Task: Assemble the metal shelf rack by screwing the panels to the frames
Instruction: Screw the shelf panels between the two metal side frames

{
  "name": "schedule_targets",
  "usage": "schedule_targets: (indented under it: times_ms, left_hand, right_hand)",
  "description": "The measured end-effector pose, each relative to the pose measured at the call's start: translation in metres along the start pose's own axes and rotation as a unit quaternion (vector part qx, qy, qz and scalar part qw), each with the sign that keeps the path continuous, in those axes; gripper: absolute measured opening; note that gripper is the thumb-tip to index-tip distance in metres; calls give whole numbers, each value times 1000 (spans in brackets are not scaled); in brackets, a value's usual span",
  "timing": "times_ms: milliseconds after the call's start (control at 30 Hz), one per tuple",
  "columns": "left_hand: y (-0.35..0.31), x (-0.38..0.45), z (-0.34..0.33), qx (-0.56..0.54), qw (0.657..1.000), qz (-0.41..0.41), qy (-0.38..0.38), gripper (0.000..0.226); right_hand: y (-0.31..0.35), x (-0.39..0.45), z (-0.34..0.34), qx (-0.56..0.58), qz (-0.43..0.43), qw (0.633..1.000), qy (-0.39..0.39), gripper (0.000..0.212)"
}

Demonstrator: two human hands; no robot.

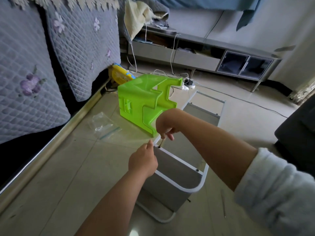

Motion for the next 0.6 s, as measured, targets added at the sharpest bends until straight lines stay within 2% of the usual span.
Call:
schedule_targets:
  times_ms: [100,167,233,367,433,533,600]
  left_hand:
    - [-1,-1,1,-4,1000,-3,-6,55]
    - [1,1,-1,1,1000,2,-4,55]
    - [0,2,-3,9,1000,-1,4,54]
    - [-3,3,0,41,999,-24,-8,57]
    - [-4,4,1,90,995,-45,-22,55]
    - [-8,6,4,122,983,-123,-62,49]
    - [-7,9,2,159,975,-154,-25,47]
  right_hand:
    - [-22,7,-13,217,-34,972,81,42]
    - [-27,8,-22,307,-32,947,90,42]
    - [-30,6,-29,349,-27,934,74,43]
    - [-42,11,-44,383,-5,924,10,41]
    - [-58,8,-57,427,14,902,-58,38]
    - [-87,-3,-85,437,12,883,-167,34]
    - [-104,-9,-111,431,-13,879,-206,29]
Point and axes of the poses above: each hand's wrist, its own x-axis towards the middle knuckle, its own z-axis out of the back of the hand, y = z × x, the point moved 4 cm from there along x, towards the middle knuckle, and after that the axes turned 5 degrees about y, right-handed, at the moved point
